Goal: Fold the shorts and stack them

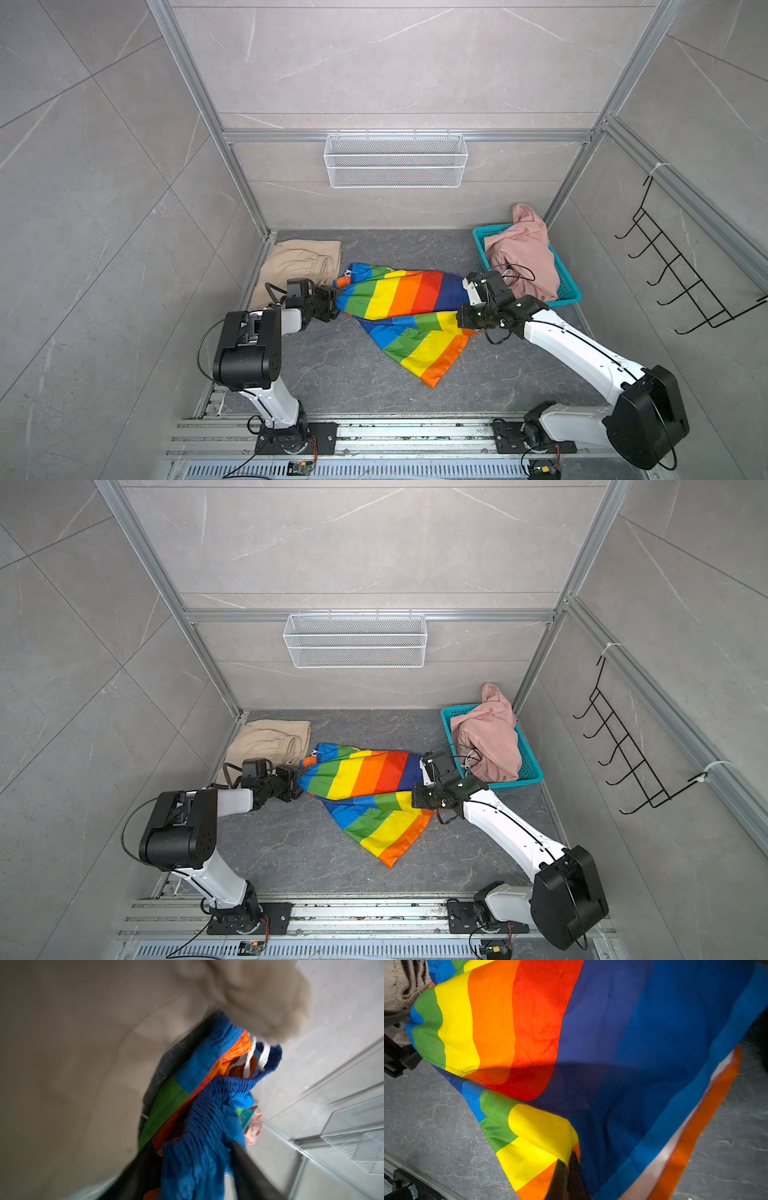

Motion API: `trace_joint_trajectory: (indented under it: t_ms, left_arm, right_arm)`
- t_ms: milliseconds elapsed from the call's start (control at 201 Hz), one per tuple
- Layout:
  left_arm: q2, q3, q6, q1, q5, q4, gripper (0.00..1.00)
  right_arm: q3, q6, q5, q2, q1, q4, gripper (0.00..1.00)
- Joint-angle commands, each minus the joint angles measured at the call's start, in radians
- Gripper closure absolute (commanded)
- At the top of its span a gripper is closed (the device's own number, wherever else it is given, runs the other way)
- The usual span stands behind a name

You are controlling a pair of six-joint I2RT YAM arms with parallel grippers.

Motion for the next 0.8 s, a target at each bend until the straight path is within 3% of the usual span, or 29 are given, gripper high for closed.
trace_joint_trajectory:
  t_ms: [0, 154, 284, 443, 613, 797]
  left_arm:
    - [0.017, 0.011, -0.025, 0.005, -0.025, 0.126, 0.68]
    - [-0.002, 0.050, 0.005, 0.003, -0.031, 0.085, 1.00]
    - [-0.048, 0.145, 0.078, 0.003, -0.024, -0.028, 1.00]
    - [-0.053, 0.396, 0.225, 0.002, -0.012, -0.228, 1.00]
    - [0.036, 0.654, 0.300, -0.013, 0.004, -0.302, 1.00]
    - [0.188, 0.859, 0.370, -0.027, -0.018, -0.354, 1.00]
  right_arm:
    - [0.037, -0.024, -0.018, 0.006, -0.005, -0.010, 1.00]
    - [0.038, -0.022, -0.018, 0.000, -0.008, -0.010, 1.00]
    - [0.063, -0.035, -0.026, -0.011, -0.034, -0.022, 1.00]
    - [0.209, -0.092, -0.050, 0.033, -0.141, -0.069, 1.00]
    - [0.396, -0.120, -0.105, 0.144, -0.241, -0.078, 1.00]
    - [0.597, -0.167, -0.075, 0.275, -0.258, -0.115, 1.00]
